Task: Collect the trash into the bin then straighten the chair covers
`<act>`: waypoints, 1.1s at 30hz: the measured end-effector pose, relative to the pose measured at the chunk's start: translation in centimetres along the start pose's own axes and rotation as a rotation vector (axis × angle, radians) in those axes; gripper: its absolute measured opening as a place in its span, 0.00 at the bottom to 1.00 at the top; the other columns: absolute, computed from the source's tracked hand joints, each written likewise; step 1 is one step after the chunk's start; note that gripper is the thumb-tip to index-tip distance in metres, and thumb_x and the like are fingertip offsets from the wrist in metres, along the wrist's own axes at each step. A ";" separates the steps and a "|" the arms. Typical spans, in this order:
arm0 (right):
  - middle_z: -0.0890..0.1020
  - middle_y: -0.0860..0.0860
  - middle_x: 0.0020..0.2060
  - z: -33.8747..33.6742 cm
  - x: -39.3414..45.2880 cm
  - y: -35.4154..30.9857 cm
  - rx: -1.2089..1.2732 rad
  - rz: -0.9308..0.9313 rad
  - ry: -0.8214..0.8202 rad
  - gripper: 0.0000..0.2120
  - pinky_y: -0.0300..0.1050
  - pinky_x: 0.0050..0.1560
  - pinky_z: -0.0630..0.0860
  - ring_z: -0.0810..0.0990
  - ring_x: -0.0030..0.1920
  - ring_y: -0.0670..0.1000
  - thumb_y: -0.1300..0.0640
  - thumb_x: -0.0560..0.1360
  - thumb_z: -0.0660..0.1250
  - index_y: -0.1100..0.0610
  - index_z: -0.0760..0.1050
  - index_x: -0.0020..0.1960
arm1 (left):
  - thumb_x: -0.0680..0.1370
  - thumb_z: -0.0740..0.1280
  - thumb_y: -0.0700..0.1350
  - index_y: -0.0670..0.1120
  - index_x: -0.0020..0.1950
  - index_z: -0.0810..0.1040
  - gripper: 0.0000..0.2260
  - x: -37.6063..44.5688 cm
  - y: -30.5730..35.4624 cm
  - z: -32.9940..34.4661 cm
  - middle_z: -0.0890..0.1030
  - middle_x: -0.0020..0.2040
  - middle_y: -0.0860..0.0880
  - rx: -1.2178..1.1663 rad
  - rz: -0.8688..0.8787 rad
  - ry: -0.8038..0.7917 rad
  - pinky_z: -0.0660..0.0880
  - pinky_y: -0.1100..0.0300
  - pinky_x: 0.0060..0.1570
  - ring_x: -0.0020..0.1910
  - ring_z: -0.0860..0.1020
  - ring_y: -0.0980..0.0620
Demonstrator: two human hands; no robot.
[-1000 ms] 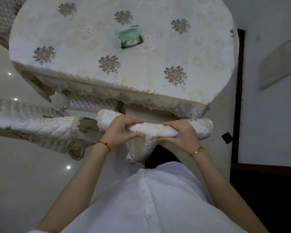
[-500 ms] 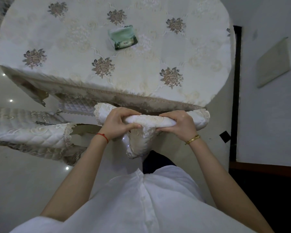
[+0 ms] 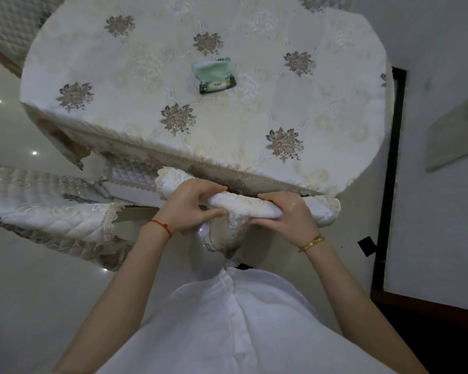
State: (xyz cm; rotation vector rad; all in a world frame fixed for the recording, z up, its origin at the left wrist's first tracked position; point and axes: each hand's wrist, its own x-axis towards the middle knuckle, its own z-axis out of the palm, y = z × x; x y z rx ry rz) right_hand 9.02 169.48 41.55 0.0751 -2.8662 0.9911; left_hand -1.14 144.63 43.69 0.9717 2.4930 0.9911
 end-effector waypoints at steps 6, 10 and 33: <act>0.81 0.49 0.54 -1.3 -2.1 -0.3 -0.047 -0.001 0.075 0.24 0.52 0.58 0.73 0.77 0.57 0.50 0.39 0.71 0.68 0.54 0.76 0.60 | 0.77 0.67 0.55 0.49 0.65 0.77 0.19 -2.7 1.4 -0.9 0.81 0.58 0.52 0.212 0.022 0.153 0.72 0.57 0.61 0.58 0.77 0.53; 0.81 0.50 0.54 -1.4 -3.7 -1.6 -0.136 0.040 0.176 0.18 0.51 0.58 0.73 0.77 0.56 0.51 0.47 0.74 0.66 0.56 0.76 0.60 | 0.77 0.68 0.47 0.46 0.64 0.77 0.16 -4.6 1.8 -1.3 0.81 0.58 0.50 0.304 0.014 0.265 0.74 0.51 0.60 0.58 0.78 0.50; 0.81 0.51 0.53 0.1 -7.0 -8.0 -0.189 0.077 0.291 0.14 0.46 0.59 0.72 0.76 0.55 0.51 0.54 0.75 0.66 0.57 0.76 0.59 | 0.77 0.68 0.47 0.48 0.62 0.79 0.14 -12.1 1.9 -3.1 0.82 0.54 0.49 0.308 -0.052 0.399 0.75 0.50 0.56 0.54 0.79 0.48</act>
